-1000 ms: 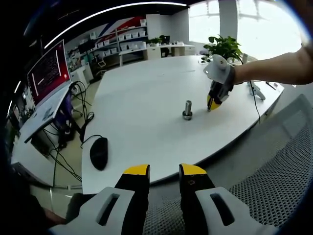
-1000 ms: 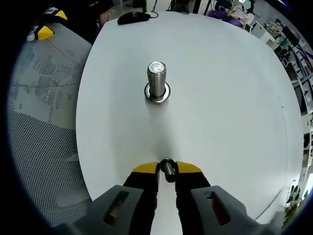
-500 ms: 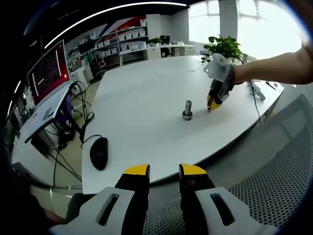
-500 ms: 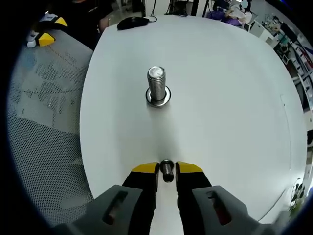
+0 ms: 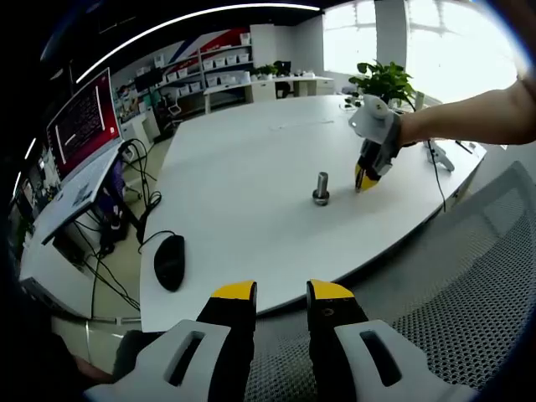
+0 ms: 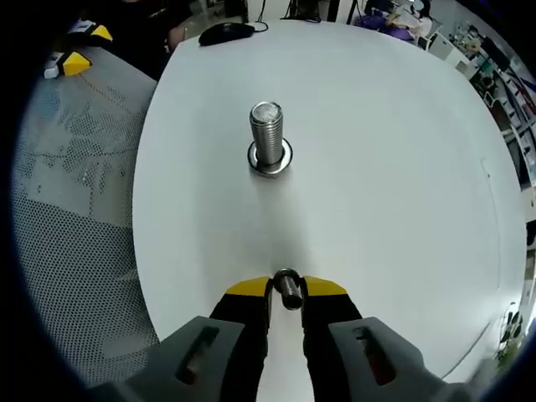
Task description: Place the washer onto the threaded stud by aligning its center hole with the stud, sliding it down to the base, and recovering from edge contact or off-axis alignment until the washer reaches the visible bottom stop.
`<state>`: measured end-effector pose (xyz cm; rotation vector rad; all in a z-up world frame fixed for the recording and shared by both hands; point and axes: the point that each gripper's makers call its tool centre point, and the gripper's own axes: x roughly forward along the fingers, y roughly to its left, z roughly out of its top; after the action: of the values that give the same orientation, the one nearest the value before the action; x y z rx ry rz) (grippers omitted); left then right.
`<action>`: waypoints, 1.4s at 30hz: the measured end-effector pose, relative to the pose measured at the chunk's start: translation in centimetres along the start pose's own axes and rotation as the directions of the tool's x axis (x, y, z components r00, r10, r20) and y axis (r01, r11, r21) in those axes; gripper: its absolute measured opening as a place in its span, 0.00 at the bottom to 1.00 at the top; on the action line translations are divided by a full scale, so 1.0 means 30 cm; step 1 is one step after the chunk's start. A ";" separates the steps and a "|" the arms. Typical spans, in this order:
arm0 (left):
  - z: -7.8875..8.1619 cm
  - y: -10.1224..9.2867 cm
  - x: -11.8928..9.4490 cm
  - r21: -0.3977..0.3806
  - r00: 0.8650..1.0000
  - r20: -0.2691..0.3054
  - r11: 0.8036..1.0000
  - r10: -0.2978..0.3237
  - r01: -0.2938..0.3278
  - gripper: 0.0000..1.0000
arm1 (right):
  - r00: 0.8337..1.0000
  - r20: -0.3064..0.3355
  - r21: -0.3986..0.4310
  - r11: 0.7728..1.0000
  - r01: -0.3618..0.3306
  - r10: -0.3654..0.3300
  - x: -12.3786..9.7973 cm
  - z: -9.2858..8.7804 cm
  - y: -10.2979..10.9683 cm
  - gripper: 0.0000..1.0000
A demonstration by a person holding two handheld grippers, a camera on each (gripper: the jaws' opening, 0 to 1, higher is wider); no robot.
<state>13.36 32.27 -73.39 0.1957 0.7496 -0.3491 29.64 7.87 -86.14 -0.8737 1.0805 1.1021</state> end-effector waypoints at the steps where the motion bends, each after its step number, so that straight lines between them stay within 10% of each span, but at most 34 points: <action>1: 0.000 0.000 0.000 0.000 1.000 0.000 1.000 0.000 0.000 0.22 | 1.000 0.001 -0.002 1.000 0.001 -0.001 -0.001 0.001 0.002 0.16; 42: 0.001 -0.001 0.000 0.006 1.000 0.001 1.000 -0.003 0.003 0.22 | 0.997 0.066 0.005 0.999 0.035 -0.035 -0.060 0.008 0.005 0.04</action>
<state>13.37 32.24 -73.36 0.2001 0.7483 -0.3547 29.39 7.67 -84.34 -0.8442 1.0088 1.0917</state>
